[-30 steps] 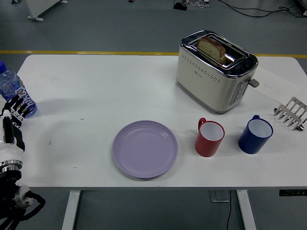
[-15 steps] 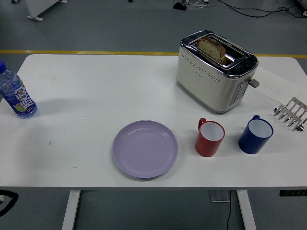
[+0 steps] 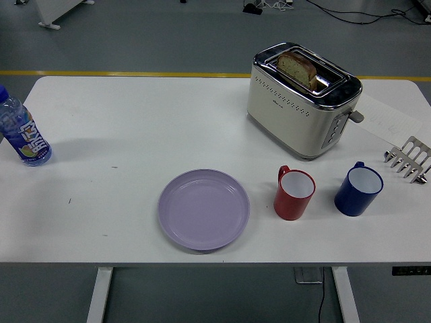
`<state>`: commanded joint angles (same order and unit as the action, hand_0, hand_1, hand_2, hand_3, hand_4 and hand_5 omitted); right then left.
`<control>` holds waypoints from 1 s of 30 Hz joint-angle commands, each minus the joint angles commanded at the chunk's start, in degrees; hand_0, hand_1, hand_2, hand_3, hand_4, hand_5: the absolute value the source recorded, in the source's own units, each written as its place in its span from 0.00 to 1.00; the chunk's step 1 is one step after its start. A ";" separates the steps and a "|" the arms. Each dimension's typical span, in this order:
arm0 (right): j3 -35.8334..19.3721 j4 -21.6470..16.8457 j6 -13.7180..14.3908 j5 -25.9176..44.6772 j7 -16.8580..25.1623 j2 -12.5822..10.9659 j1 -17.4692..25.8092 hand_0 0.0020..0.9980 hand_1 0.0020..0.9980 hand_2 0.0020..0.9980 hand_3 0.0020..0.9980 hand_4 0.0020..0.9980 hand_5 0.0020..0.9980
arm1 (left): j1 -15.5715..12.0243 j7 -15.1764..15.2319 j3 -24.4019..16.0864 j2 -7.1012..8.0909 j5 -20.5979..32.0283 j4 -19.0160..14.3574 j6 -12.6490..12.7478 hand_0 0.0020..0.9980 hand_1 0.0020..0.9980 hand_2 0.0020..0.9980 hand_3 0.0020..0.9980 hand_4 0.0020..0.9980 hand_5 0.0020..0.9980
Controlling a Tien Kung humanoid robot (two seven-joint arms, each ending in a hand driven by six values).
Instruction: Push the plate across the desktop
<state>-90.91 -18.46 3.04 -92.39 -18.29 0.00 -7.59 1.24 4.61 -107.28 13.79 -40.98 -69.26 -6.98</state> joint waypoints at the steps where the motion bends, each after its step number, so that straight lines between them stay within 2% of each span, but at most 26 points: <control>1: -0.03 -0.01 -0.04 -0.09 -0.02 0.00 0.00 0.58 0.55 0.61 0.62 0.15 0.64 | 0.07 -1.34 -0.65 0.06 0.59 0.22 -1.28 0.62 0.69 0.68 0.65 0.51 1.00; 6: 0.02 0.00 -0.15 -0.19 0.02 0.00 0.00 0.58 0.55 0.61 0.62 0.15 0.64 | 0.24 -4.21 -1.68 -0.10 3.11 1.18 -4.41 0.61 0.69 0.67 0.65 0.52 1.00; 10: 0.08 0.01 -0.12 -0.09 0.08 0.00 0.00 0.58 0.55 0.61 0.62 0.15 0.64 | 0.43 -4.05 -1.74 -0.79 4.64 1.56 -4.50 0.61 0.69 0.67 0.65 0.52 1.00; 16: 0.15 -0.02 -0.05 0.06 0.08 0.00 0.05 0.58 0.55 0.61 0.62 0.15 0.64 | 0.77 -3.70 -1.12 -1.39 5.02 1.94 -4.12 0.61 0.69 0.67 0.65 0.51 1.00; 23: -0.15 -0.07 0.00 -0.28 0.01 0.00 0.65 0.58 0.55 0.61 0.62 0.15 0.64 | 1.18 -3.19 0.45 -3.02 5.07 1.96 -3.50 0.61 0.69 0.67 0.65 0.51 1.00; 27: -0.17 -0.10 -0.02 -0.36 -0.06 0.00 0.96 0.58 0.55 0.61 0.62 0.15 0.64 | 1.18 -3.19 0.78 -3.40 5.01 2.05 -3.49 0.61 0.69 0.67 0.65 0.51 1.00; 28: -0.14 -0.11 0.00 -0.34 -0.08 0.00 1.07 0.58 0.55 0.61 0.62 0.15 0.64 | 1.15 -3.15 0.76 -3.44 4.97 2.10 -3.46 0.57 0.68 0.67 0.65 0.52 1.00; 30: -0.11 -0.12 0.01 -0.31 -0.09 0.00 1.17 0.58 0.55 0.61 0.62 0.15 0.64 | 1.10 -3.11 0.70 -3.47 4.93 2.17 -3.43 0.57 0.68 0.67 0.65 0.52 1.00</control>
<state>-91.02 -18.58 3.05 -92.69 -18.39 0.00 -6.42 2.34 1.50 -106.59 10.32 -36.05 -67.09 -10.42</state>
